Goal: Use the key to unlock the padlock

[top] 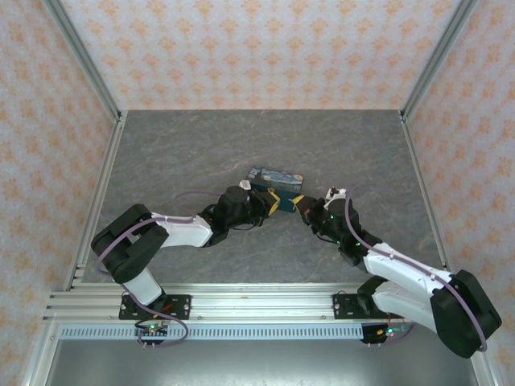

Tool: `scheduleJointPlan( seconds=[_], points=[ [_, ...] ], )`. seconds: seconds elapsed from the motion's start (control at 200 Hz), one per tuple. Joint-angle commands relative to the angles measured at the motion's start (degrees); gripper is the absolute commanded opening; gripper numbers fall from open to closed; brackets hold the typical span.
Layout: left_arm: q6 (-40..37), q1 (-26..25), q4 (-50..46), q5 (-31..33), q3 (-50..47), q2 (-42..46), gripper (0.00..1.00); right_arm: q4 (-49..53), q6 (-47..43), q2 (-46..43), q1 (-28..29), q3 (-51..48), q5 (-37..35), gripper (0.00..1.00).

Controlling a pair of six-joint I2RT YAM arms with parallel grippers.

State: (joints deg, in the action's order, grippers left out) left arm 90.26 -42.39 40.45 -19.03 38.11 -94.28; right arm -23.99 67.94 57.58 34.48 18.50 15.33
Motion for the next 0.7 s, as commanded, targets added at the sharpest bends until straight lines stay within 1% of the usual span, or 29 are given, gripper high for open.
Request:
scheduleJointPlan(
  seconds=[0.0, 0.215, 0.696],
  points=[
    [1.88, -0.24, 4.23, 1.17, 0.02, -0.25, 0.0, -2.21, 1.23, 1.43, 0.93, -0.3, -2.39, 0.0],
    [2.91, -0.26, 4.82, 1.42, -0.43, -0.27, 0.0, -5.01, 1.49, 4.9, 1.84, 0.65, -3.35, 0.0],
    [3.08, -0.24, 4.9, 1.35, -0.69, 0.13, 0.0, -5.66, 1.76, 7.53, 2.95, 2.93, -3.99, 0.0]
  ],
)
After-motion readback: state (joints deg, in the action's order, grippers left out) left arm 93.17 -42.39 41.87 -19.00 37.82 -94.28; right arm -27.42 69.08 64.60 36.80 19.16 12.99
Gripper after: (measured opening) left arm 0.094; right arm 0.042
